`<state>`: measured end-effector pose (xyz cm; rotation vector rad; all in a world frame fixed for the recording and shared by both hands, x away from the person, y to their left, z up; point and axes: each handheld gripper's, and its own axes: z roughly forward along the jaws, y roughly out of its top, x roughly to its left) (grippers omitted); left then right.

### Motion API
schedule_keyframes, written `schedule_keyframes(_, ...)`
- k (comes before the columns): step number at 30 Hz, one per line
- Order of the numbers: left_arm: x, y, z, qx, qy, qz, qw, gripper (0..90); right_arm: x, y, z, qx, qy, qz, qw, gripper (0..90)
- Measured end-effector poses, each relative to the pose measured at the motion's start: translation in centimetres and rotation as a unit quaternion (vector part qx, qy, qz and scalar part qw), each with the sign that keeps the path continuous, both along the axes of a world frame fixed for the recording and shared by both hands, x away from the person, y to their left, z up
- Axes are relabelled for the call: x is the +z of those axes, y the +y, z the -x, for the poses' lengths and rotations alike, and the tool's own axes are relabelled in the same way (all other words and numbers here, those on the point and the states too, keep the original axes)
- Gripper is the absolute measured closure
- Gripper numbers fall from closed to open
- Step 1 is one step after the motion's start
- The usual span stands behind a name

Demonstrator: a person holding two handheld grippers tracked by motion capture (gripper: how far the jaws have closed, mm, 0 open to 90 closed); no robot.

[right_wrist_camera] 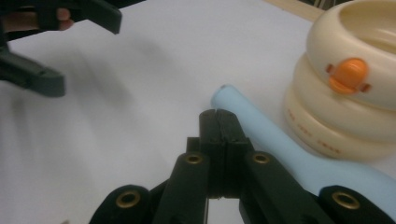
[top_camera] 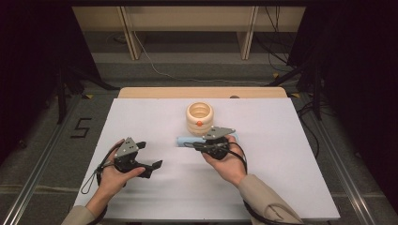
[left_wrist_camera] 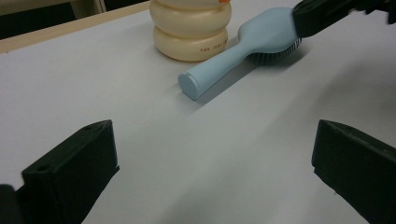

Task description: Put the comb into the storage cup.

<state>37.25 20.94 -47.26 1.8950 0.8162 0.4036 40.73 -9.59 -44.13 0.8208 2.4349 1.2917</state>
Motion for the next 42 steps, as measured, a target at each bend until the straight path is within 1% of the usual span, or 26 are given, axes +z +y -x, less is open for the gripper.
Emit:
schedule_keyframes(2, 0.0, 0.0, 0.0, 0.001, -0.001, 0.001, 1.0, 0.0, -0.4, 1.3, -1.0, -0.005, 0.008, 0.007, 0.9999, 90.0)
schedule_keyframes(4, 0.0, 0.0, 0.0, 0.0, -0.002, 0.001, 1.0, 0.0, -0.8, 2.6, -2.0, -0.015, 0.014, 0.016, 0.9997, 90.0)
schedule_keyframes(5, 0.0, 0.0, 0.0, 0.0, -0.003, 0.0, 1.0, 0.0, -0.9, 3.1, -2.5, -0.018, 0.016, 0.024, 0.9994, 90.0)
schedule_keyframes(8, 0.0, 0.1, -0.1, 0.0, -0.005, 0.0, 1.0, 0.0, -1.2, 4.6, -3.8, -0.031, 0.024, 0.038, 0.9985, 90.0)
schedule_keyframes(12, -0.1, 0.1, -0.2, 0.001, -0.006, -0.001, 1.0, 0.0, -1.2, 5.7, -5.0, -0.047, 0.022, 0.043, 0.9977, 90.0)
schedule_keyframes(13, -0.1, 0.2, -0.3, 0.001, -0.011, 0.0, 0.9999, 0.0, -1.1, 6.4, -5.4, -0.053, 0.018, 0.054, 0.997, 90.0)
schedule_keyframes(14, -0.1, 0.2, -0.3, 0.001, -0.011, 0.0, 0.9999, 0.0, -1.1, 6.4, -5.4, -0.053, 0.018, 0.054, 0.997, 90.0)
schedule_keyframes(15, 0.0, 0.2, -0.4, 0.004, -0.017, 0.001, 0.9998, 0.0, -1.2, 7.2, -5.8, -0.058, 0.015, 0.066, 0.996, 90.0)
schedule_keyframes(16, 0.0, 0.3, -0.4, 0.007, -0.018, 0.001, 0.9998, 0.0, -1.2, 7.5, -6.0, -0.06, 0.015, 0.072, 0.9955, 90.0)
schedule_keyframes(19, -0.1, 0.5, -0.5, 0.02, -0.031, -0.004, 0.9993, 1.0, -1.3, 8.3, -6.4, -0.07, 0.014, 0.082, 0.994, 90.0)
schedule_keyframes(20, -0.1, 0.6, -0.6, 0.023, -0.033, -0.004, 0.9992, 1.0, -1.3, 8.5, -6.5, -0.074, 0.017, 0.088, 0.9932, 90.0)
schedule_keyframes(23, -0.2, 0.8, -0.7, 0.026, -0.031, -0.004, 0.9992, 1.1, -1.6, 9.0, -6.9, -0.085, 0.023, 0.101, 0.991, 90.0)
schedule_keyframes(24, -0.2, 0.8, -0.7, 0.027, -0.03, -0.004, 0.9992, 1.0, -1.7, 9.1, -7.0, -0.09, 0.027, 0.102, 0.9904, 90.0)
schedule_keyframes(25, -0.3, 0.8, -0.7, 0.026, -0.03, -0.004, 0.9992, 1.1, -1.7, 9.1, -7.1, -0.094, 0.032, 0.105, 0.9895, 90.0)
schedule_keyframes(27, -0.3, 0.7, -0.7, 0.023, -0.03, -0.006, 0.9993, 1.1, -1.8, 9.2, -7.2, -0.101, 0.032, 0.113, 0.9879, 90.0)
schedule_keyframes(30, -0.3, 0.6, -0.7, 0.023, -0.029, -0.006, 0.9993, 1.1, -2.0, 9.3, -7.5, -0.107, 0.039, 0.123, 0.9858, 90.0)
schedule_keyframes(33, -0.3, 0.6, -0.7, 0.023, -0.03, -0.006, 0.9993, 1.2, -2.3, 9.3, -7.8, -0.109, 0.047, 0.131, 0.9843, 90.0)
schedule_keyframes(38, -0.4, 0.6, -0.7, 0.023, -0.027, -0.005, 0.9994, 1.3, -2.4, 9.3, -7.9, -0.112, 0.049, 0.141, 0.9825, 90.0)
schedule_keyframes(40, -0.4, 0.5, -0.8, 0.021, -0.027, -0.006, 0.9994, 1.3, -2.4, 9.3, -8.1, -0.112, 0.055, 0.142, 0.982, 90.0)
schedule_keyframes(42, -0.5, 0.6, -0.8, 0.021, -0.027, -0.007, 0.9994, 1.3, -2.5, 9.3, -8.1, -0.111, 0.055, 0.143, 0.9819, 90.0)
